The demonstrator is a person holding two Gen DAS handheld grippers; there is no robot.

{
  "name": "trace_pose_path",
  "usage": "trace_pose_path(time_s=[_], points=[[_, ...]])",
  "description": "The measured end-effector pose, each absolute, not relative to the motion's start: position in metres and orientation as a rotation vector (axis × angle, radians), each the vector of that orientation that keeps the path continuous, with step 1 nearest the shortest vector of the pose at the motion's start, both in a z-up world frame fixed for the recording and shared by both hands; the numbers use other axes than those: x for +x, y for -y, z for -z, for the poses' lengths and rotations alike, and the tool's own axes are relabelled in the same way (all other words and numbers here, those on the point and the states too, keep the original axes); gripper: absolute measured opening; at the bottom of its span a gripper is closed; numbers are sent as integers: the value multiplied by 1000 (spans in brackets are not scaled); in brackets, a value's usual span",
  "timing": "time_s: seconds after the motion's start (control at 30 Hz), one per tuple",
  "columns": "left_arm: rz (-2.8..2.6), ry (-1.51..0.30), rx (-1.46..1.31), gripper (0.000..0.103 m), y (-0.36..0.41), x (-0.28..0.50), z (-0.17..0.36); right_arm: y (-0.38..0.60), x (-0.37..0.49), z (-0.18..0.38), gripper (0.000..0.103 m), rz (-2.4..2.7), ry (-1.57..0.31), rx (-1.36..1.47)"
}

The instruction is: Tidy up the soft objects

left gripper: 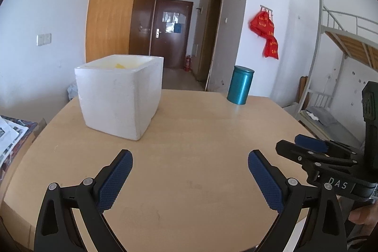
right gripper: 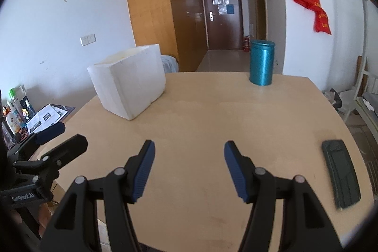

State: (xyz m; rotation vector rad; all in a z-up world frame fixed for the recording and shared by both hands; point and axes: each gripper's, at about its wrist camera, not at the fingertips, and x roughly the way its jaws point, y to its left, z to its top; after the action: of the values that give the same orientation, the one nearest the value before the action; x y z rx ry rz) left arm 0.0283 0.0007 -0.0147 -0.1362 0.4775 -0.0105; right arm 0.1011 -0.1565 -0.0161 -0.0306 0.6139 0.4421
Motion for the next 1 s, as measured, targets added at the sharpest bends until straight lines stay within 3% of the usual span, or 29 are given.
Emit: trace_pose_path(time_s=[0.17,0.33,0.5,1.0], points=[[4,-474,-119,98,1,20,22,158,94,21,67,-434,-610,-7],[2,-441,-105,98,1,9,19,160,81,20,75,-430,-589,11],[-8,-411,-110,98,-3,-3,14,165,67,15,100,-396,-546,21],[-37,-293,-88,98,3,-40,-2,166,28,-2,103,-389,-422,3]])
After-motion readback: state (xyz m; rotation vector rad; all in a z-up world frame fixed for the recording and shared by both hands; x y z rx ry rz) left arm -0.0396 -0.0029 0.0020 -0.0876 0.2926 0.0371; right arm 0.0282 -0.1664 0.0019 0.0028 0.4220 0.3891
